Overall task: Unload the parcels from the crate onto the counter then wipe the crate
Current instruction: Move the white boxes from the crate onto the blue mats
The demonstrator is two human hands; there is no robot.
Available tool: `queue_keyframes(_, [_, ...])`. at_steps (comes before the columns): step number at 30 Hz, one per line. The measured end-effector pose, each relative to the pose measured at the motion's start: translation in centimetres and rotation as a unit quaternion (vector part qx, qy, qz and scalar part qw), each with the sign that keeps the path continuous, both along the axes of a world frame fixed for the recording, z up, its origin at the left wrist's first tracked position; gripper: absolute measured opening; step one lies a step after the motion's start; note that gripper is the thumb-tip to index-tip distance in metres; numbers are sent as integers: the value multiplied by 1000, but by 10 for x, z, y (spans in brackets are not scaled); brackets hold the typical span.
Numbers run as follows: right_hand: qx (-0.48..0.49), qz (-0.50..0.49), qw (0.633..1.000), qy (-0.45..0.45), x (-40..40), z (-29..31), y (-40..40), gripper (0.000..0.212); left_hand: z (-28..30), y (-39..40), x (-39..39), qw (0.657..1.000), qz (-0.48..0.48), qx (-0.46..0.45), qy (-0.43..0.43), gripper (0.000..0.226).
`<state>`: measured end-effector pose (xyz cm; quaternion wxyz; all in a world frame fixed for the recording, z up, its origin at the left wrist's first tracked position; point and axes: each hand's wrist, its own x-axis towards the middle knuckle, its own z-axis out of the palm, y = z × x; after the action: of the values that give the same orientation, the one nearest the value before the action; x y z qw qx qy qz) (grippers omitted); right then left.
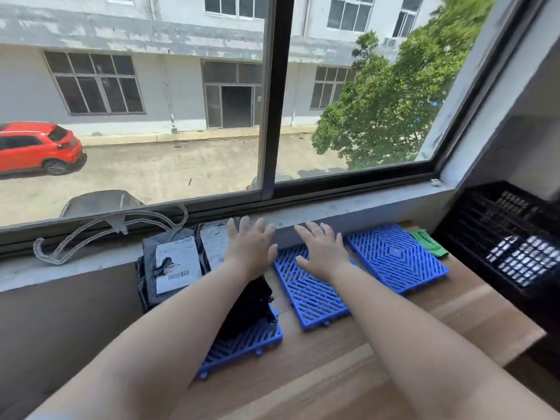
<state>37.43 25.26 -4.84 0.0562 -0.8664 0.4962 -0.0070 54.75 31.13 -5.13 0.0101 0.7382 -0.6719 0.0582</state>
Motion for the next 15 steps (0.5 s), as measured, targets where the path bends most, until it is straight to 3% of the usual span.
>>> queue_keyframes(10, [-58, -181, 982, 23, -257, 79, 30, 85, 78, -27, -257, 983, -151, -106, 2, 70])
queue_keyframes(15, [-102, -244, 964, 39, -402, 96, 69, 81, 88, -18, -406, 962, -241, -125, 11, 72])
